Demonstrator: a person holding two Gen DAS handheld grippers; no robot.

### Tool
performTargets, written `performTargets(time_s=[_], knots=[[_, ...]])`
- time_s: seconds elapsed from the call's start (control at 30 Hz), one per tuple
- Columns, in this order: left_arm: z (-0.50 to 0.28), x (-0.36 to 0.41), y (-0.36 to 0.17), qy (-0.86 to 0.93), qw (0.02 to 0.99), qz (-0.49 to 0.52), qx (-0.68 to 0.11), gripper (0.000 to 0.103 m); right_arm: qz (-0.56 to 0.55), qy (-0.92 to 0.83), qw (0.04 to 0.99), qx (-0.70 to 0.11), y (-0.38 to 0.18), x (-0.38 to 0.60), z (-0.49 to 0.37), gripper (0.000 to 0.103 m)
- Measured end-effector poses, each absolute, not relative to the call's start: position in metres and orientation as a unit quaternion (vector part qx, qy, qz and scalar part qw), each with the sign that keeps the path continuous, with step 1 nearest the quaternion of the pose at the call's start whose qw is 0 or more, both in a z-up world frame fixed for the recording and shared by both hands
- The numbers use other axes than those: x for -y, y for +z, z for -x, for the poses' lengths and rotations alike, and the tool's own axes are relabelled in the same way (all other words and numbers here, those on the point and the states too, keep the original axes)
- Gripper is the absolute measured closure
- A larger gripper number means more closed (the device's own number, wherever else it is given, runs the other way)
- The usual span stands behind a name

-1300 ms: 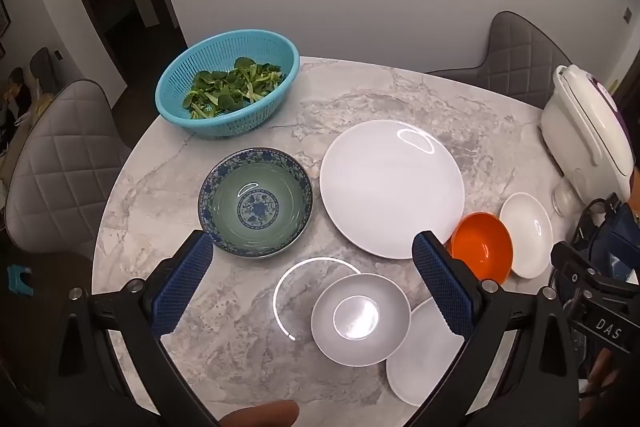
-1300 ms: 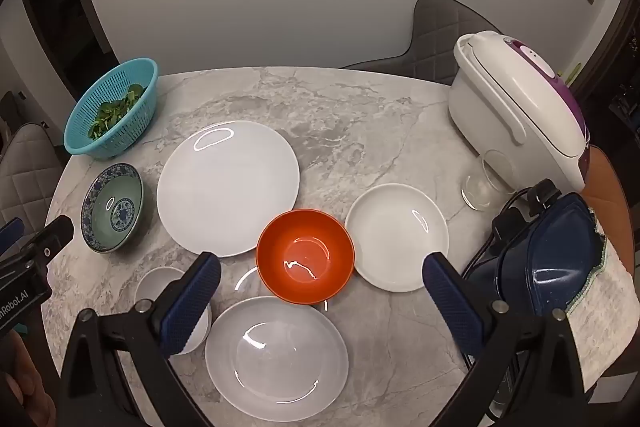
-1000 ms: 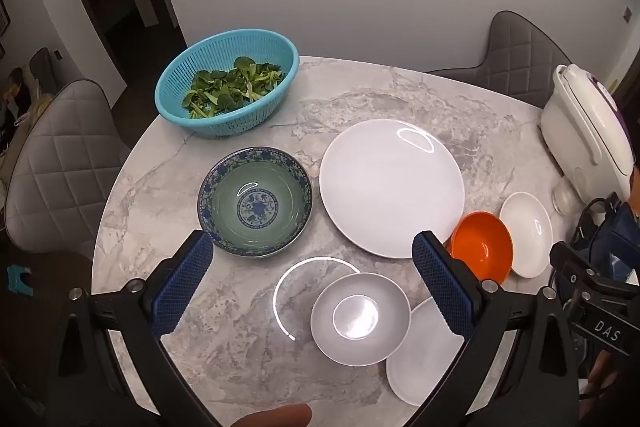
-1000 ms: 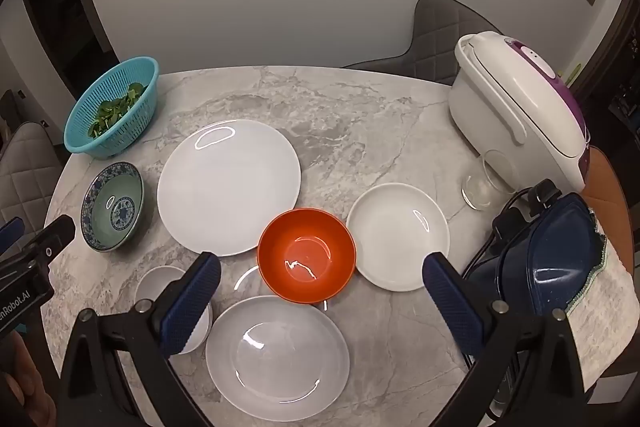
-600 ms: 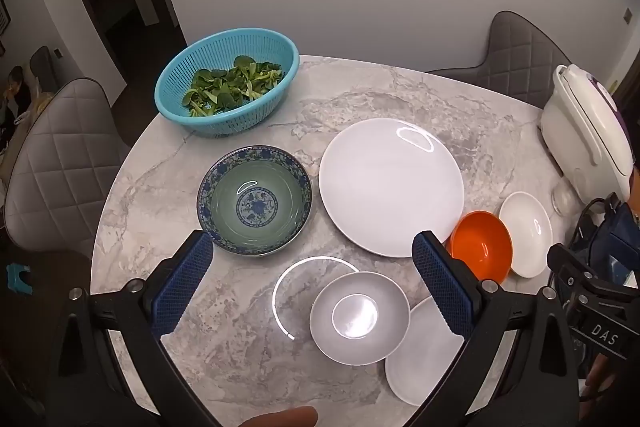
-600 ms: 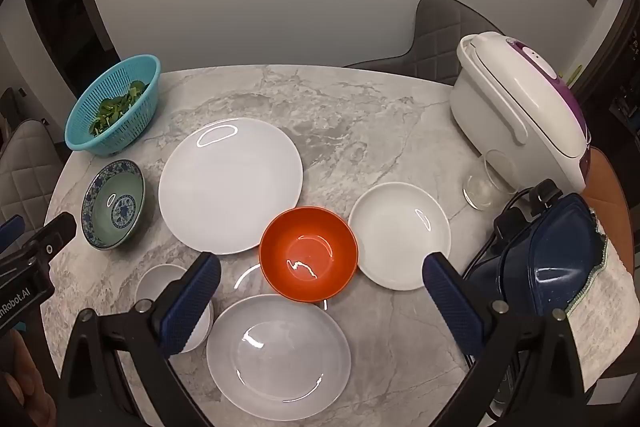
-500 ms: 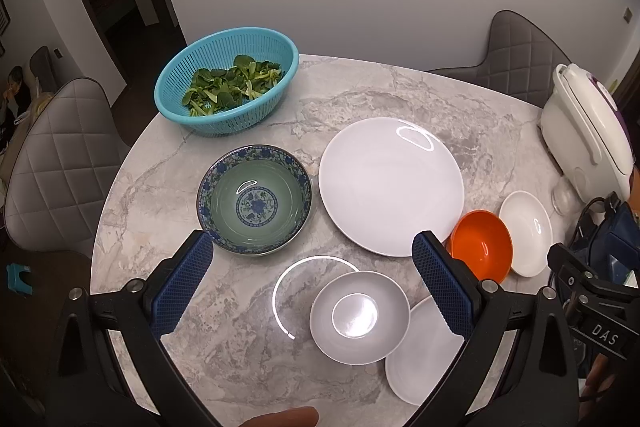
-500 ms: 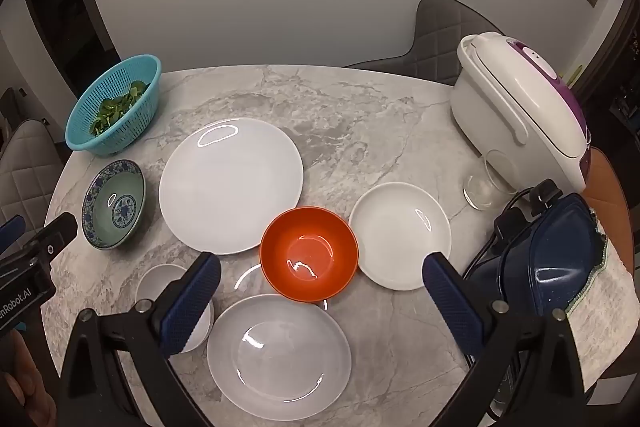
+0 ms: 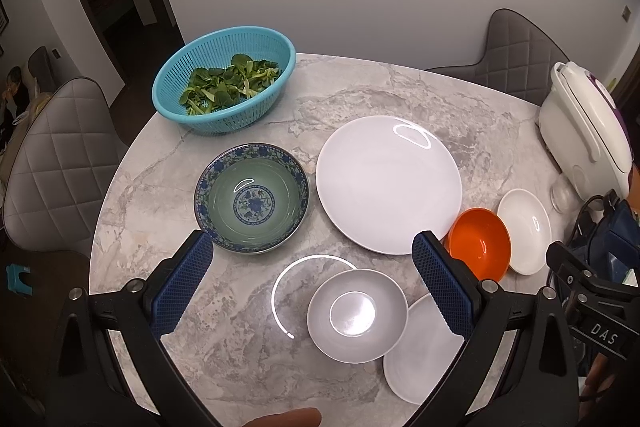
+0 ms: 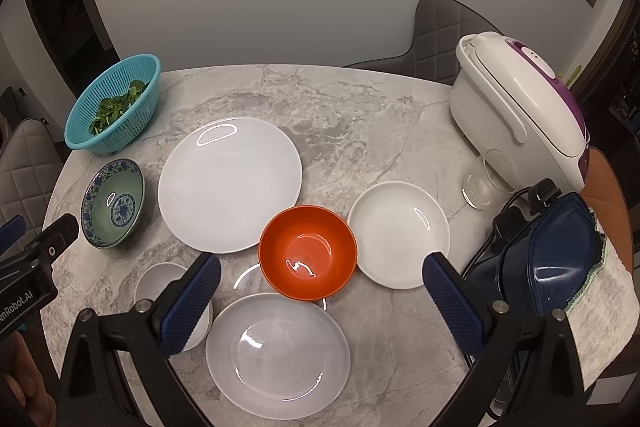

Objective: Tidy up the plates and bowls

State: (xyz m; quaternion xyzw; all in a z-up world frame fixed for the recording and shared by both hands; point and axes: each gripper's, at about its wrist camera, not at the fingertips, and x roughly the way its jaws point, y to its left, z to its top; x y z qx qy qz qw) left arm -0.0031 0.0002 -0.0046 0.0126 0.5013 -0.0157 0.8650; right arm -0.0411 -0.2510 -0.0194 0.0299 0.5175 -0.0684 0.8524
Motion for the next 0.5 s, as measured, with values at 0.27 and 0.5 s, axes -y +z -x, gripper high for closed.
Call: performTargets(time_s=[0.27, 0.5], knots=[[0.0037, 0.0001, -0.0046, -0.016, 0.865, -0.012, -0.502, 0.002, -0.030, -0.068, 0.853, -0.517, -0.0185, 0.2501, 0.0404, 0.000], [0.0037, 0.0001, -0.0045, -0.016, 0.864, -0.012, -0.503, 0.002, -0.030, -0.069, 0.853, -0.517, -0.0184, 0.2502, 0.0407, 0.000]])
